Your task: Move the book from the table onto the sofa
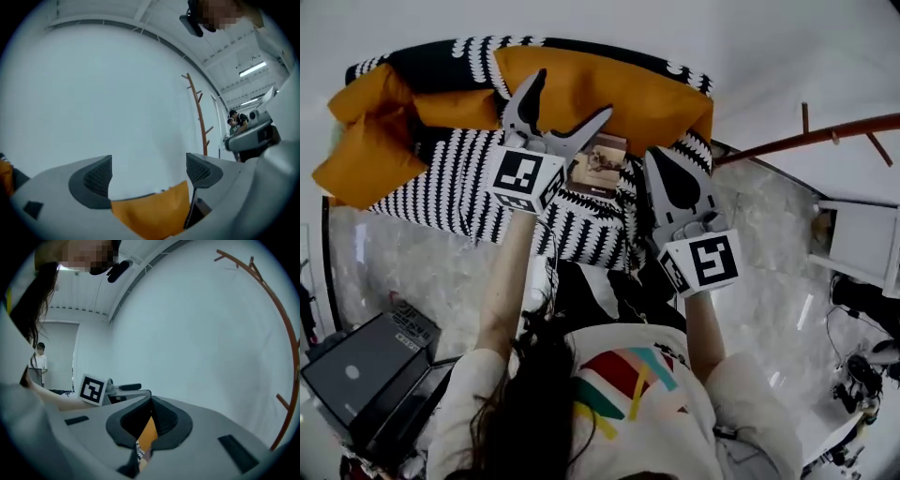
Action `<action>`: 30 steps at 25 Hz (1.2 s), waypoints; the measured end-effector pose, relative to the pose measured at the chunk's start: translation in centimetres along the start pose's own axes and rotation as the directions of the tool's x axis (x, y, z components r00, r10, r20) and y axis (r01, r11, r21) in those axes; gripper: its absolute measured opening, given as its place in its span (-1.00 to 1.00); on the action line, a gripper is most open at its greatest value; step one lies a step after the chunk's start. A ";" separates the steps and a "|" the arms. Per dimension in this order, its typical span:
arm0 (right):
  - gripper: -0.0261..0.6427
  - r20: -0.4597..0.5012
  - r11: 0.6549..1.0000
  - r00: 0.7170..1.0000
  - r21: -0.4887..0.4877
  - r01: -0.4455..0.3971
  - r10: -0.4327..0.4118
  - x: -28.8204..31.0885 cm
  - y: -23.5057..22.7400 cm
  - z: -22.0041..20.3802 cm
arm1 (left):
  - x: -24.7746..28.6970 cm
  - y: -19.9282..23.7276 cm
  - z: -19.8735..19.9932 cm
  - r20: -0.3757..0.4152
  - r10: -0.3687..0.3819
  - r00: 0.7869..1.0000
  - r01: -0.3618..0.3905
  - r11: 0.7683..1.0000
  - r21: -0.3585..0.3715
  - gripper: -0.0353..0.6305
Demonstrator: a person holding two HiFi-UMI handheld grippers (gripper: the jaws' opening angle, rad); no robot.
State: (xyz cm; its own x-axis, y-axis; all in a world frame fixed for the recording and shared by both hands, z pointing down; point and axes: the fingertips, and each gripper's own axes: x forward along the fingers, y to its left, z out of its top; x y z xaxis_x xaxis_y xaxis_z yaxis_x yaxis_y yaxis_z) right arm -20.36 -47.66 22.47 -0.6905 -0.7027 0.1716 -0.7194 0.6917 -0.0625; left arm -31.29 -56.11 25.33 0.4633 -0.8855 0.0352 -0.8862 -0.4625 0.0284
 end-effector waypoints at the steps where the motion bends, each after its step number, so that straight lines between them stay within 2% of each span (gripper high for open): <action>1: -0.89 0.030 1.000 1.000 -0.026 0.000 0.001 -0.3 0.4 1.8 | -0.9 -0.9 3.3 0.045 -0.001 0.999 0.000 1.000 0.019 0.62; 3: -0.89 0.101 0.998 0.995 -0.059 0.005 0.001 -1.1 0.9 5.3 | -2.8 -2.8 9.6 0.142 0.023 0.990 -0.031 0.998 0.056 0.61; 6: -0.89 0.225 0.998 0.974 -0.059 -0.001 0.014 -2.6 1.5 10.5 | -6.1 -5.9 17.0 0.275 0.074 0.959 -0.110 0.987 0.117 0.57; 8: -0.89 0.297 0.999 0.954 -0.049 -0.017 0.031 -3.5 2.0 13.3 | -8.2 -7.3 20.1 0.325 0.113 0.939 -0.172 0.972 0.159 0.40; 9: -0.89 0.326 0.999 0.945 -0.046 -0.026 0.039 -4.0 2.3 14.4 | -9.3 -7.8 21.1 0.334 0.135 0.933 -0.203 0.963 0.178 0.19; 11: -0.89 0.371 0.998 0.927 -0.042 -0.041 0.053 -5.0 2.8 15.9 | -11.4 -8.6 22.3 0.340 0.182 0.923 -0.264 0.941 0.211 -0.37; 12: -0.89 0.387 0.998 0.920 -0.038 -0.048 0.059 -5.5 3.0 16.4 | -12.4 -8.8 22.7 0.344 0.205 0.916 -0.291 0.931 0.219 -0.56; 13: -0.89 0.398 0.998 0.915 -0.031 -0.055 0.063 -5.8 3.1 16.7 | -13.2 -9.0 23.0 0.352 0.224 0.909 -0.313 0.924 0.220 -0.68; 16: -0.89 0.410 0.996 0.908 -0.014 -0.087 0.085 -6.1 3.5 17.1 | -14.7 -9.3 23.7 0.383 0.258 0.887 -0.357 0.909 0.214 -0.75; 19: -0.89 0.401 0.992 0.908 -0.016 -0.122 0.118 -6.0 4.0 16.9 | -15.2 -9.6 24.2 0.403 0.292 0.867 -0.408 0.881 0.240 -0.81; 23: -0.89 0.379 0.986 0.911 -0.019 -0.166 0.161 -5.7 4.7 16.0 | -15.6 -9.6 24.4 0.427 0.351 0.833 -0.475 0.849 0.230 -0.87; 26: -0.89 0.361 0.985 0.918 -0.017 -0.169 0.164 -4.7 4.9 15.5 | -15.7 -9.4 24.6 0.441 0.361 0.822 -0.490 0.843 0.224 -0.87; 30: -0.89 0.347 0.981 0.918 -0.058 -0.183 0.191 -4.6 5.8 16.1 | -15.9 -9.6 25.1 0.446 0.362 0.819 -0.493 0.841 0.222 -0.87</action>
State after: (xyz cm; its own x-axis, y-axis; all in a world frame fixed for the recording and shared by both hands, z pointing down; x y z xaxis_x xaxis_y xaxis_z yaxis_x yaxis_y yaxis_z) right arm -22.59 -43.08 5.44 -0.7976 -0.5704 -0.1960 -0.5756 0.8170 -0.0353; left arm -30.36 -38.75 -0.62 0.0544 -0.9122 -0.4061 -0.9759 0.0375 -0.2151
